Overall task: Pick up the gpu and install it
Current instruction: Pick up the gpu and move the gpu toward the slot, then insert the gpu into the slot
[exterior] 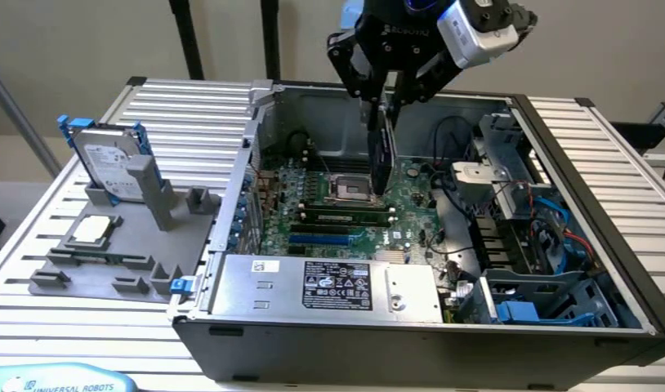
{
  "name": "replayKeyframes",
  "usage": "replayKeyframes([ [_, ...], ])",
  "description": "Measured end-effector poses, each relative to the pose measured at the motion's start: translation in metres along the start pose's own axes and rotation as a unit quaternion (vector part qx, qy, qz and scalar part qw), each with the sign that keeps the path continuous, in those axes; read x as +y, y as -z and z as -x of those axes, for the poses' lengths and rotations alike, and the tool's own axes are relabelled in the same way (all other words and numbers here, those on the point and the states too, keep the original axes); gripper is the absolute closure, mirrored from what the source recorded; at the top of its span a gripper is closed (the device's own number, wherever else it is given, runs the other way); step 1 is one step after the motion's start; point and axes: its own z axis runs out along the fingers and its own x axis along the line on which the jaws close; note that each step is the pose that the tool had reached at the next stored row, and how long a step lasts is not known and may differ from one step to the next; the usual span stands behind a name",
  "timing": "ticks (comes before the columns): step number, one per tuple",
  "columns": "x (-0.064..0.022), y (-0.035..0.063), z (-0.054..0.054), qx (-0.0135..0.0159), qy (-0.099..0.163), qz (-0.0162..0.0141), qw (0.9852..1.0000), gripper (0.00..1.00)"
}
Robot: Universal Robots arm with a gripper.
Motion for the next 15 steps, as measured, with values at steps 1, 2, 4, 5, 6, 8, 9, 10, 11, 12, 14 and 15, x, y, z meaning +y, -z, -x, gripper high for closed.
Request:
replayKeyframes([
  [1,-0.0001,-0.0018,0.0027,0.0,0.0,0.0,1.0,0.73],
  [2,-0.0002,-0.0036,0.0043,0.0,0.0,0.0,1.0,0.73],
  [4,-0.0004,-0.0071,0.006,0.0,-0.001,-0.0001,1.0,0.73],
  [5,-0.0005,-0.009,0.0065,0.0,-0.001,0.0,1.0,0.73],
  [6,-0.0006,-0.0104,0.007,0.0,-0.001,0.0,1.0,0.73],
  [8,-0.0006,-0.0104,0.007,0.0001,-0.001,-0.0001,1.0,0.73],
  [9,-0.0007,-0.0105,0.0071,0.0001,-0.001,0.0,1.0,0.73],
  [10,-0.0006,-0.0105,0.007,0.0001,-0.001,0.0,1.0,0.73],
  [11,-0.0006,-0.0105,0.007,0.0001,-0.001,0.0,1.0,0.73],
  [12,-0.0006,-0.0105,0.0071,0.0001,-0.001,0.0,1.0,0.73],
  [14,-0.0006,-0.0105,0.0071,0.0001,-0.001,0.0,1.0,0.73],
  [15,-0.0006,-0.0105,0.0071,0.0001,-0.001,0.0,1.0,0.73],
])
